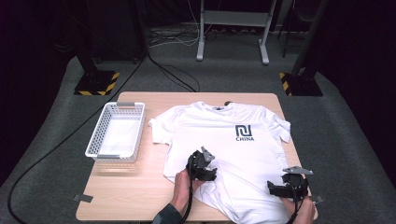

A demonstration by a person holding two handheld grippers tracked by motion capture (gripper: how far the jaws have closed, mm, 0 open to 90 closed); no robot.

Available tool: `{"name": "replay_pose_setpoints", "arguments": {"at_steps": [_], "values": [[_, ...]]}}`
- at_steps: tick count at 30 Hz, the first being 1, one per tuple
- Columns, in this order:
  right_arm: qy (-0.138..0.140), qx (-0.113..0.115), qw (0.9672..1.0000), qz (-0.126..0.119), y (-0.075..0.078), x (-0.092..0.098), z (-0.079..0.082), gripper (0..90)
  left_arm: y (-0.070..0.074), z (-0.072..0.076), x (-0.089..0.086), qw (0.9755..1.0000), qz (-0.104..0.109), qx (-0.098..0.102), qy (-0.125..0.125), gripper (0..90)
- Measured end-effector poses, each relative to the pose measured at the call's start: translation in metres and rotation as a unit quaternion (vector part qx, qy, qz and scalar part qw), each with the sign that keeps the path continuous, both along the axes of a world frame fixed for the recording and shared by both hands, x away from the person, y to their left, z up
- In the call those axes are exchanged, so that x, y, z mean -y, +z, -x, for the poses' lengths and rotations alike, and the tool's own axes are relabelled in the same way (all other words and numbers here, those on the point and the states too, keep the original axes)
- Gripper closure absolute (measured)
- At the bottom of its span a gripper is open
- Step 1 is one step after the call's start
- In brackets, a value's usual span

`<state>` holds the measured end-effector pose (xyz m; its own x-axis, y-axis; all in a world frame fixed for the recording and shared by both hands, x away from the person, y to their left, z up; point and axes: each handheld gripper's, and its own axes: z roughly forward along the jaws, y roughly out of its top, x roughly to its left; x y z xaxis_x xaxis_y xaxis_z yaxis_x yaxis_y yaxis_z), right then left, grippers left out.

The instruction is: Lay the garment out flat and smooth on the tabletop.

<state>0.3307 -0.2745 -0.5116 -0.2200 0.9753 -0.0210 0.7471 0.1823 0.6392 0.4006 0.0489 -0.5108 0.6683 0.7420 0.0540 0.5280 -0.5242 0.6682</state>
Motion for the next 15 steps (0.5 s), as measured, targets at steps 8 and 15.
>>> {"name": "replay_pose_setpoints", "arguments": {"at_steps": [8, 15], "values": [[-0.013, 0.017, 0.9996, -0.018, -0.009, 0.010, 0.001, 7.1, -0.002, 0.019, -0.022, 0.9987, 0.043, -0.006, -0.028, 80.7], [-0.015, 0.018, 0.9996, -0.017, -0.009, 0.011, 0.001, 6.6, -0.002, 0.046, -0.056, 0.9969, 0.077, -0.001, -0.016, 87.2]]}}
